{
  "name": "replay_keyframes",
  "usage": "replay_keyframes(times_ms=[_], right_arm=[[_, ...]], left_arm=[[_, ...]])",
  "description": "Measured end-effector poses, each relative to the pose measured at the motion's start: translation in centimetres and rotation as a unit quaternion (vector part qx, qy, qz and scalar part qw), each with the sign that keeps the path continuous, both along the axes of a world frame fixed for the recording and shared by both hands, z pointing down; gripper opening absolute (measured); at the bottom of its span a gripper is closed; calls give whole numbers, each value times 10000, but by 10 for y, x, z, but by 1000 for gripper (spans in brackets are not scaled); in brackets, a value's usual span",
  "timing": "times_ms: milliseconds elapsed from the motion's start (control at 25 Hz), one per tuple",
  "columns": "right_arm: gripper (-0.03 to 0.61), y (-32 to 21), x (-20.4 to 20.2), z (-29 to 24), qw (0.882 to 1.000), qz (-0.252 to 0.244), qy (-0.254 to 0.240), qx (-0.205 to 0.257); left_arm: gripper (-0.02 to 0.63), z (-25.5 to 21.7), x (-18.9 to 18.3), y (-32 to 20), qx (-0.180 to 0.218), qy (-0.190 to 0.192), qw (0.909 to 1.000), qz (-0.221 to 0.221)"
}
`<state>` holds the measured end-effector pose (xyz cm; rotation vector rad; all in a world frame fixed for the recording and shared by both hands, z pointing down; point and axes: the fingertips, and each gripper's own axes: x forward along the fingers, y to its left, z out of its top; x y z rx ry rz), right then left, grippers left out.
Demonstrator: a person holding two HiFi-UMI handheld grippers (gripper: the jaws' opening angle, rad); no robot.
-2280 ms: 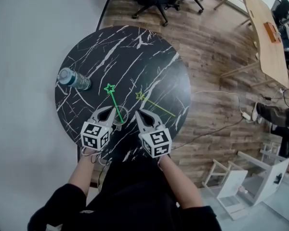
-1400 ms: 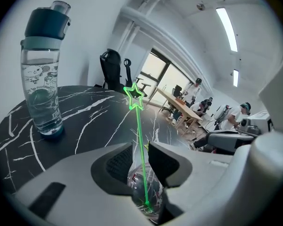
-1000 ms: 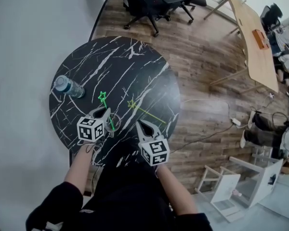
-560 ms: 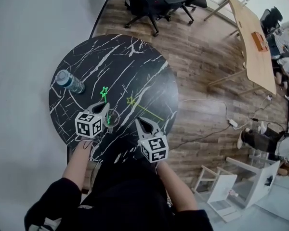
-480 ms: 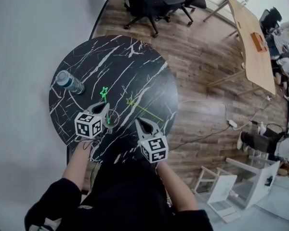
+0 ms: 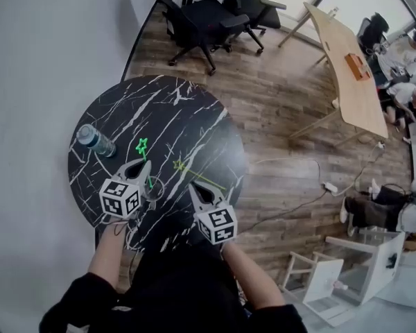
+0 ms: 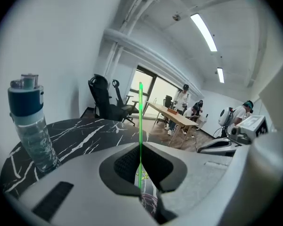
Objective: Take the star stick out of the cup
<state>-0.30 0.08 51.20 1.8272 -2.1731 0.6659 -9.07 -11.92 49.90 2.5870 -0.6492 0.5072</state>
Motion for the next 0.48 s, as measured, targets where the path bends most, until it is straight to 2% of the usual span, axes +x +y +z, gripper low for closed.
replay_keyframes(times_ms=[240, 480], right_arm=[[-5, -13, 10, -13, 9996, -139, -114, 224], [-5, -21, 22, -31, 9972, -608, 34, 429]], left_arm=[[6, -23, 5, 2, 328, -95, 9994, -110], [6, -47, 18, 2, 763, -372, 9959, -305]])
